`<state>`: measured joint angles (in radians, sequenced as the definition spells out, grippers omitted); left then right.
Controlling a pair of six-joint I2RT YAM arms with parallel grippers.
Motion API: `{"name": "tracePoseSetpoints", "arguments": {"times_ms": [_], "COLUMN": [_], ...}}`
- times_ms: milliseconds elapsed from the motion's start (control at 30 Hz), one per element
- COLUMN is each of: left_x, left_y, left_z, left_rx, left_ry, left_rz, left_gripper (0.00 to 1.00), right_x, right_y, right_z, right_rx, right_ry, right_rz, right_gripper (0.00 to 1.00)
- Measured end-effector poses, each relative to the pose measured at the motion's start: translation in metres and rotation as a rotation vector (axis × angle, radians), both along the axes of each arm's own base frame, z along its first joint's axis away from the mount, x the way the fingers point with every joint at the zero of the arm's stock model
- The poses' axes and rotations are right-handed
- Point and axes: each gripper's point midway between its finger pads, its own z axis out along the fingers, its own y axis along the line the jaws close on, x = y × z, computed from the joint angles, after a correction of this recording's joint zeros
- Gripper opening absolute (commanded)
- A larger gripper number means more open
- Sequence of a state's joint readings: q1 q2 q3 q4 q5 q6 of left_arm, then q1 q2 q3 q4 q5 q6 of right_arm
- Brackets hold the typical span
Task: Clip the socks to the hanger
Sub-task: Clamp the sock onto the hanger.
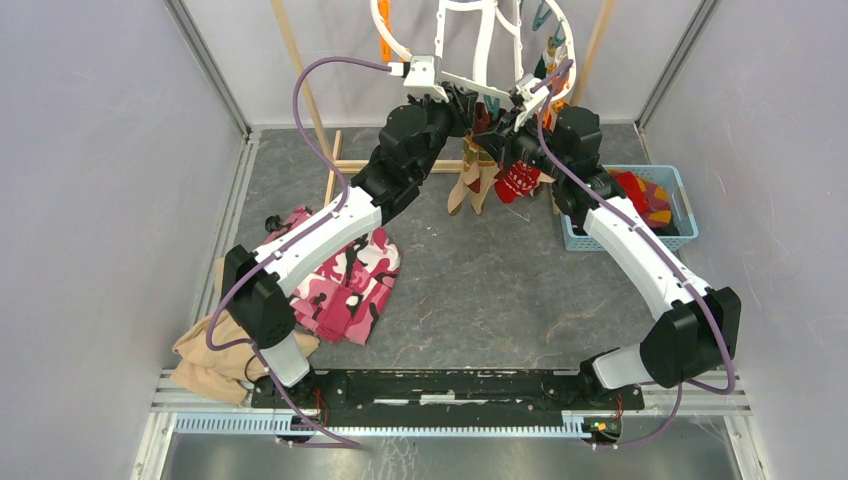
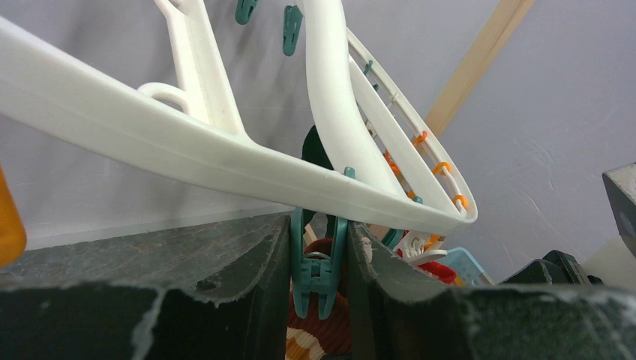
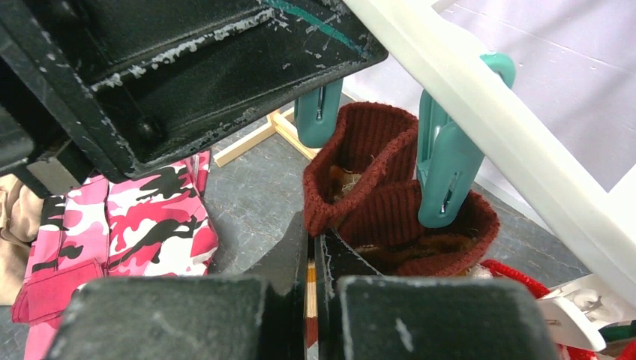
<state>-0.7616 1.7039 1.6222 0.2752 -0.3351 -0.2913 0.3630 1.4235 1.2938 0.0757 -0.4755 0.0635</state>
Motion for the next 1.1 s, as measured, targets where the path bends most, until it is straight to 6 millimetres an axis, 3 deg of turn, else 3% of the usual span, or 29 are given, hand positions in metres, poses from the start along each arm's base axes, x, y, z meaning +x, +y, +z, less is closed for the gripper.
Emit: {"name": "tracePoseSetpoints", "arguments": {"times_ms": [467, 1100], "left_x": [0.000, 0.000], "left_y": [0.001, 0.001], "left_z": [0.000, 0.000], "left_rx": [-0.001, -0.001], "left_ry": [0.001, 0.001], "left_rz": [0.004, 0.005], "left_gripper": [0.02, 0.02], "right_x": [-0.008, -0.011], "right_y": [0.009, 0.001], "right_z": [-0.017, -0.003], "right_rx": [-0.019, -0.021], "right_ry": [0.029, -0.011], "right_rz": [0.027, -0.011], "right_gripper": [0.00, 0.00]}}
